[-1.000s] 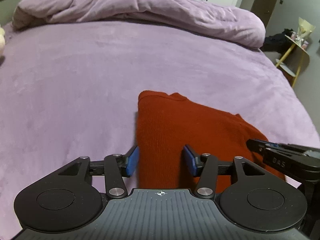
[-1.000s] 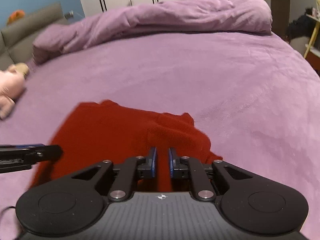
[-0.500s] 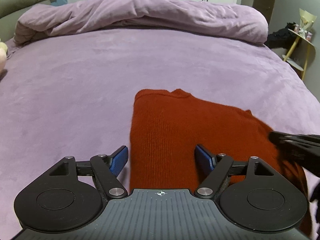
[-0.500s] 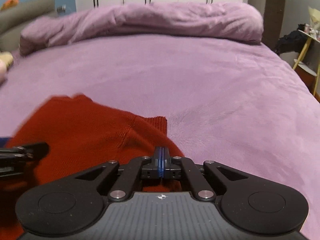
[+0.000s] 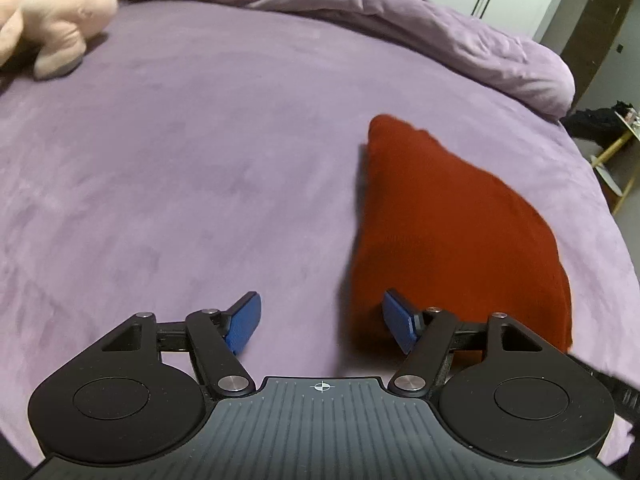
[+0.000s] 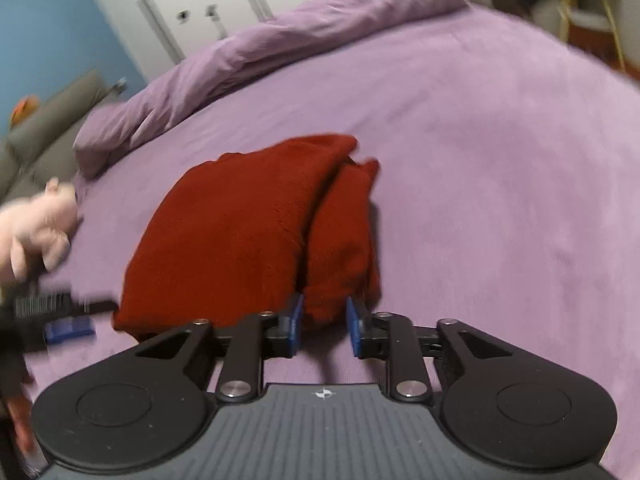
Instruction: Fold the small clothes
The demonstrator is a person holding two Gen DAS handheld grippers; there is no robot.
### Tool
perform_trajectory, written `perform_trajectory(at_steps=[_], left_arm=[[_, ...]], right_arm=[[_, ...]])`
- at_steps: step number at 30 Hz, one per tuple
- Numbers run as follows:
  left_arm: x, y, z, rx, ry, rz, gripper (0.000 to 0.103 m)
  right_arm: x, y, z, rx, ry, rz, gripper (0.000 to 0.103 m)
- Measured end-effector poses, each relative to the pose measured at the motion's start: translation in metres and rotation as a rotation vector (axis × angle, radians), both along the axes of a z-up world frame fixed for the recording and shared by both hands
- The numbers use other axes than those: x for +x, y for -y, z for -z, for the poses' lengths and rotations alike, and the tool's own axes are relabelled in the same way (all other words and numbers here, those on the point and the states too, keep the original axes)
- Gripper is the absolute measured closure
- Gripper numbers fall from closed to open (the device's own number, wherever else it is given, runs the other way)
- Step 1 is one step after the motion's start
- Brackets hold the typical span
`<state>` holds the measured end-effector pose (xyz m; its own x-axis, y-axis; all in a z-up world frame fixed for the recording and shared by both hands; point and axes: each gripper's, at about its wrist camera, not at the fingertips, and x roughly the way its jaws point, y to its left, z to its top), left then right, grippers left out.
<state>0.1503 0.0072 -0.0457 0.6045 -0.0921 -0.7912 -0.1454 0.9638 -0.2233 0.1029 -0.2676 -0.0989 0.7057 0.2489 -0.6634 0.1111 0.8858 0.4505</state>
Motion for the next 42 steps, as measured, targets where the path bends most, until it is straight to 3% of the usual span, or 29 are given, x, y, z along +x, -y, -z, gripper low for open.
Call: perform_trajectory(at_steps=[3, 8, 14, 17, 18, 21, 24, 29, 32, 33, 34, 40, 42], left_arm=[[-0.006, -0.001, 0.001, 0.014, -0.037, 0.029, 0.033], [-0.012, 0.009, 0.007, 0.040, -0.050, 0.081, 0.033], [-0.005, 0.024, 0.015, 0.079, -0.062, 0.115, 0.033], [0.001, 0.026, 0.016, 0.096, -0.061, 0.111, 0.033], [0.003, 0.025, 0.017, 0.097, -0.063, 0.106, 0.033], [0.009, 0.023, 0.023, 0.084, -0.092, 0.095, 0.033], [0.013, 0.022, 0.027, 0.060, -0.114, 0.091, 0.033], [0.010, 0.020, 0.026, 0.074, -0.133, 0.078, 0.033], [0.005, 0.016, 0.019, 0.086, -0.134, 0.067, 0.033], [0.003, 0.015, 0.016, 0.083, -0.133, 0.064, 0.033], [-0.001, 0.014, 0.012, 0.076, -0.133, 0.062, 0.033], [-0.022, 0.022, -0.008, 0.103, -0.129, 0.094, 0.031], [-0.030, 0.028, -0.014, 0.131, -0.121, 0.117, 0.030]], right_arm=[[-0.002, 0.002, 0.002, 0.080, -0.023, 0.002, 0.066], [0.005, -0.004, 0.006, 0.144, -0.031, 0.006, 0.066], [0.022, 0.001, 0.024, 0.309, -0.048, 0.092, 0.066], [0.022, 0.011, 0.029, 0.403, -0.026, 0.130, 0.081], [0.021, 0.013, 0.028, 0.390, -0.012, 0.140, 0.085], [0.026, 0.012, 0.020, 0.207, -0.019, 0.157, 0.086], [0.033, 0.009, 0.022, 0.149, -0.050, 0.148, 0.086], [0.035, -0.009, 0.020, 0.002, -0.022, 0.108, 0.083], [0.032, -0.018, 0.012, -0.091, -0.032, 0.084, 0.074], [0.027, -0.020, 0.008, -0.122, -0.051, 0.094, 0.060], [0.024, -0.020, 0.005, -0.136, -0.069, 0.105, 0.056], [-0.015, -0.026, 0.000, -0.118, -0.194, 0.027, 0.053], [-0.025, -0.031, -0.006, -0.131, -0.213, 0.006, 0.041]])
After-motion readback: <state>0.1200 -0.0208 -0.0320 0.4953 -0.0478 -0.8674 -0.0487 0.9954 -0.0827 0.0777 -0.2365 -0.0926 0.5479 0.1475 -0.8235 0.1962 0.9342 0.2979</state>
